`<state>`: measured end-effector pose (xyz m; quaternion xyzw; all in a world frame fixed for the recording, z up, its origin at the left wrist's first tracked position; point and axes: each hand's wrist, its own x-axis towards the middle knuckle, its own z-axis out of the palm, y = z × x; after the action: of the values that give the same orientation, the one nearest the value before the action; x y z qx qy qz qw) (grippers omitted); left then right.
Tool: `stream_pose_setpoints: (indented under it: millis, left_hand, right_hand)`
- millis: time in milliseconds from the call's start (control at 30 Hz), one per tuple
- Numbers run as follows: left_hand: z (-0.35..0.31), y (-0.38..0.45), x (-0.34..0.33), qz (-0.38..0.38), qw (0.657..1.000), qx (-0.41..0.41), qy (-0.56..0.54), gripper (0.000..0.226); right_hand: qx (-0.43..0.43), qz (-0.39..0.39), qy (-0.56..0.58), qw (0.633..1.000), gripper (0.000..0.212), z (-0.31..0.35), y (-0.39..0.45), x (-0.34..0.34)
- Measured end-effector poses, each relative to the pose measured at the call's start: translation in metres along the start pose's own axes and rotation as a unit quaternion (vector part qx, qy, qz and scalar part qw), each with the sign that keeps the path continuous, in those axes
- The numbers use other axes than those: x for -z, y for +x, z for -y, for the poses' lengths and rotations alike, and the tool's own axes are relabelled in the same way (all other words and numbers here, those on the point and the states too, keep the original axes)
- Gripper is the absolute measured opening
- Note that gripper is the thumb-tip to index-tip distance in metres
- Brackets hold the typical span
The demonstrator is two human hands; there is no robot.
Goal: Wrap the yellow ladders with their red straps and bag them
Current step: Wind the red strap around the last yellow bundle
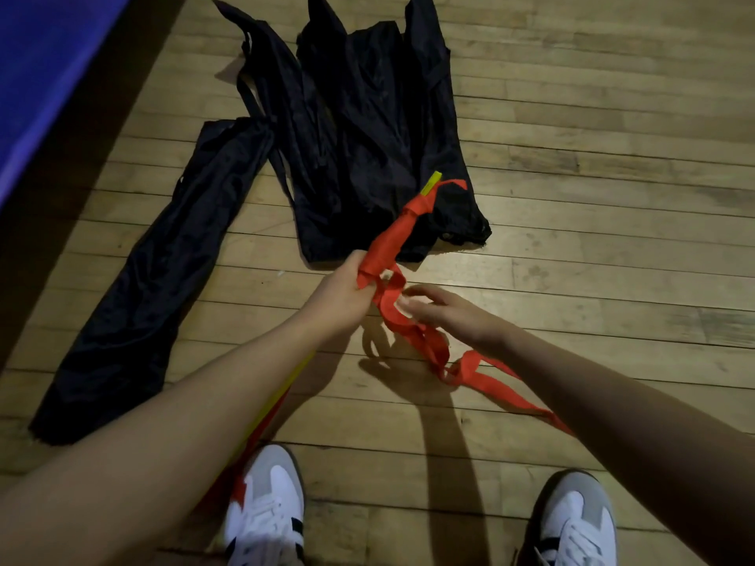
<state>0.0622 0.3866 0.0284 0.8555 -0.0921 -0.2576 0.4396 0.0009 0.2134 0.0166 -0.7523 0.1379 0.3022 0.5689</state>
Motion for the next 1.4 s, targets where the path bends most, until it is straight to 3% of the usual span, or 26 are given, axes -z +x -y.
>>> stream_pose_setpoints:
  millis: [133, 267, 333, 400, 467, 567, 767, 900, 1033, 1133, 1333, 1400]
  left_hand:
    - [-0.005, -0.001, -0.004, 0.032, 0.999, -0.017, -0.021, 0.024]
    - [-0.006, -0.001, -0.004, 0.048, 0.998, -0.022, -0.045, 0.024]
    - [-0.006, -0.002, -0.002, 0.051, 0.997, -0.026, -0.046, 0.024]
    - [-0.006, -0.002, 0.0, 0.048, 0.998, -0.033, -0.032, 0.022]
    - [-0.004, -0.002, 0.001, 0.041, 0.998, -0.033, -0.023, 0.024]
    - [-0.003, -0.001, 0.001, 0.027, 0.999, -0.029, -0.019, 0.025]
    - [-0.003, -0.001, 0.002, 0.035, 0.999, -0.031, -0.02, 0.022]
    - [-0.002, 0.001, 0.007, 0.031, 0.998, -0.038, -0.034, 0.02]
    - [0.0, 0.002, 0.007, 0.042, 0.998, -0.04, -0.037, 0.02]
    - [0.0, 0.002, 0.005, 0.055, 0.997, -0.04, -0.048, 0.023]
    - [0.002, 0.005, 0.01, 0.044, 0.996, -0.035, -0.07, 0.023]
    - [0.002, 0.006, 0.011, 0.044, 0.996, -0.029, -0.073, 0.021]
  right_hand:
    - [0.049, -0.085, 0.016, 0.995, 0.036, -0.004, 0.012, -0.008]
    - [0.084, -0.222, -0.023, 0.971, 0.065, -0.007, 0.021, -0.006]
    - [0.102, -0.2, -0.094, 0.97, 0.073, -0.003, 0.027, -0.002]
    - [0.102, -0.153, -0.107, 0.977, 0.055, 0.0, 0.029, -0.002]
    - [0.105, -0.106, -0.018, 0.989, 0.033, 0.0, 0.027, -0.004]
    - [0.106, -0.075, 0.087, 0.988, 0.024, 0.004, 0.022, -0.008]
    - [0.075, -0.081, 0.152, 0.982, 0.05, 0.014, 0.026, -0.01]
    - [0.116, -0.106, 0.119, 0.98, 0.008, 0.014, 0.025, -0.005]
    - [0.128, -0.153, -0.005, 0.98, 0.023, 0.018, 0.027, -0.003]
    - [0.125, -0.198, -0.032, 0.972, 0.023, 0.019, 0.032, -0.006]
    - [0.084, -0.104, 0.112, 0.985, 0.01, 0.019, 0.026, -0.01]
    - [0.093, -0.071, 0.135, 0.984, 0.039, 0.02, 0.024, -0.011]
